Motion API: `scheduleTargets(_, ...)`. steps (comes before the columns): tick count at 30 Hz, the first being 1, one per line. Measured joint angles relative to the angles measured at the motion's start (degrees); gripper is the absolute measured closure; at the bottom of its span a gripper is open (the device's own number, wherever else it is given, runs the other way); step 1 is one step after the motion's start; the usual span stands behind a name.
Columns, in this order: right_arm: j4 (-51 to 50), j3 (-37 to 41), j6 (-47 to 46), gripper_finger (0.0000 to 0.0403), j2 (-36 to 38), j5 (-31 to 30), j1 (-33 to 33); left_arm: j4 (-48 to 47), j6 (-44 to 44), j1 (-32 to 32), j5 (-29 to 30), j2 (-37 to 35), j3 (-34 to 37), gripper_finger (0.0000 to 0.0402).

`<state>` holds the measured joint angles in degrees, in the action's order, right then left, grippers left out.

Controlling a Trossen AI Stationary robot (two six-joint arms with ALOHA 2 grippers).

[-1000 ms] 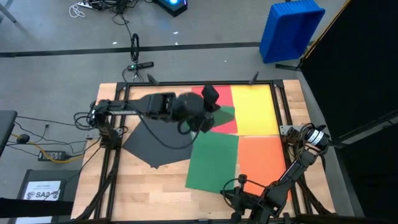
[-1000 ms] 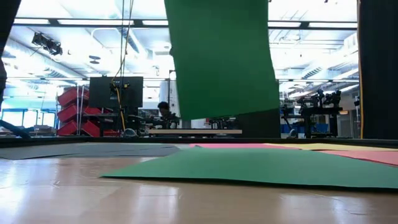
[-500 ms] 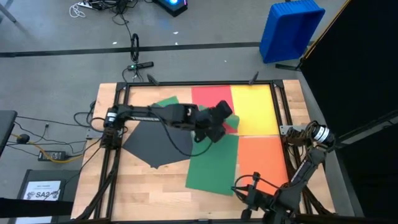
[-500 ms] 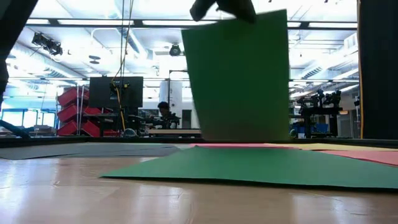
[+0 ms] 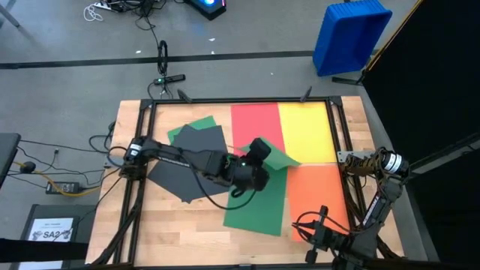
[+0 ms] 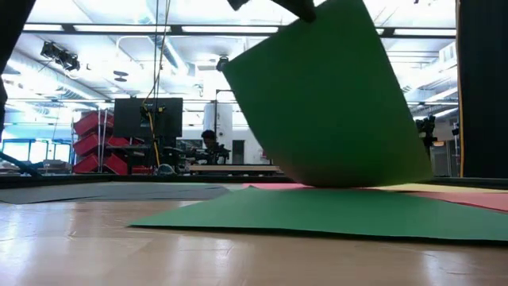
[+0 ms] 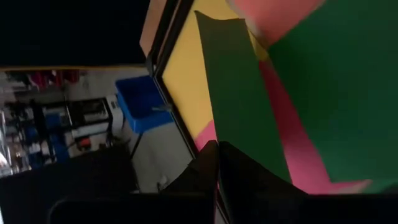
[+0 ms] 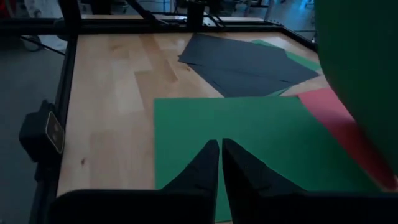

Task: Organize paper
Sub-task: Stack the green colored paper on top of the green colored paper

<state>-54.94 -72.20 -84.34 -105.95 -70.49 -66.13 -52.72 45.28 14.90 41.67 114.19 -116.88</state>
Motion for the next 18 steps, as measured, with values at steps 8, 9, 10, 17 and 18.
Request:
scheduleTargets(8, 0.1, 0.0, -0.1, 0.0403, 0.0, 0.0, 0.1, -7.3, -11.4, 3.9, 2.6, 0.0, 0.0, 0.0402)
scheduleTargets(9, 0.1, 0.0, -0.1, 0.0403, 0.0, 0.0, 0.1, -7.7, -12.8, 4.5, 2.8, 0.0, 0.0, 0.0402)
scheduleTargets(10, 0.1, 0.0, -0.1, 0.0403, 0.0, 0.0, 0.1, -8.1, -14.1, 5.1, 3.3, 0.0, 0.0, 0.0402)
scheduleTargets(17, 0.1, 0.0, -0.3, 0.0403, 0.0, 0.4, 0.1, -17.3, -27.8, 7.9, 5.8, 0.0, 0.0, 0.0402)
scheduleTargets(18, 0.1, 0.0, -0.5, 0.0403, 0.0, 0.8, 0.1, -19.4, -30.7, 8.1, 6.0, 0.0, 0.0, 0.0402)
